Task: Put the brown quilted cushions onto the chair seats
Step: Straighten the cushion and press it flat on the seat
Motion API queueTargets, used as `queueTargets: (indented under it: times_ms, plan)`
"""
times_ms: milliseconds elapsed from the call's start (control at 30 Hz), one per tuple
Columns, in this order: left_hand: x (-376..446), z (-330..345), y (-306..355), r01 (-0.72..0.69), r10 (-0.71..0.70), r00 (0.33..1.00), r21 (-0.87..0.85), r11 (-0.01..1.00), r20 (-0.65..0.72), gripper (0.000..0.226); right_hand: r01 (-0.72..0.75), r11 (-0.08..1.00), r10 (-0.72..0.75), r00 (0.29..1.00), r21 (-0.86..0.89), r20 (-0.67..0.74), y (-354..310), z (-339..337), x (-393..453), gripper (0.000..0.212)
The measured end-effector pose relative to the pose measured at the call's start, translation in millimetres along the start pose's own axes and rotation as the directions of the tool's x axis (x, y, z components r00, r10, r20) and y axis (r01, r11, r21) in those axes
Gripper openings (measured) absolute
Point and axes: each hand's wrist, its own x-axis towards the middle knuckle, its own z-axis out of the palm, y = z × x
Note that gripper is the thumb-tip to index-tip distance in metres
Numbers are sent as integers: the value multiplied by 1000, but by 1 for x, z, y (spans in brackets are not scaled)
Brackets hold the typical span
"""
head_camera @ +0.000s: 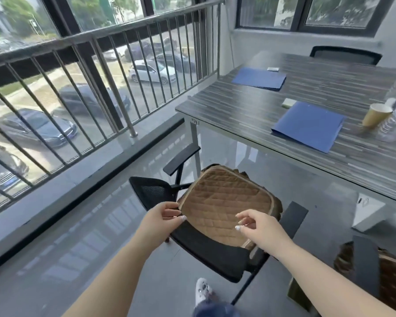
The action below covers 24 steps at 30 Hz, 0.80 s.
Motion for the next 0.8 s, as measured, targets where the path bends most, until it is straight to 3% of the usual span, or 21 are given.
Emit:
queueTargets:
  times_ms: [200, 333, 500, 667, 800]
  plan:
    - [125, -10, 13, 20, -23, 988, 26, 999, 152, 29, -197, 979, 199, 979, 55, -46, 7, 6, 96, 20]
    - [183, -11, 22, 77, -78, 981, 10, 997, 175, 26, -315, 946, 317, 948, 72, -22, 9, 10, 135, 23]
    - [261, 6, 27, 132, -138, 953, 39, 990, 270, 18, -480, 857, 495, 868, 186, -41, 32, 22, 163, 26]
    - [354, 60, -1, 172, -182, 929, 60, 983, 321, 17, -620, 731, 663, 744, 285, -84, 84, 43, 193, 32]
    - [395, 92, -28, 112, -160, 922, 152, 982, 352, 32, -688, 674, 732, 671, 270, -118, 115, 61, 208, 39]
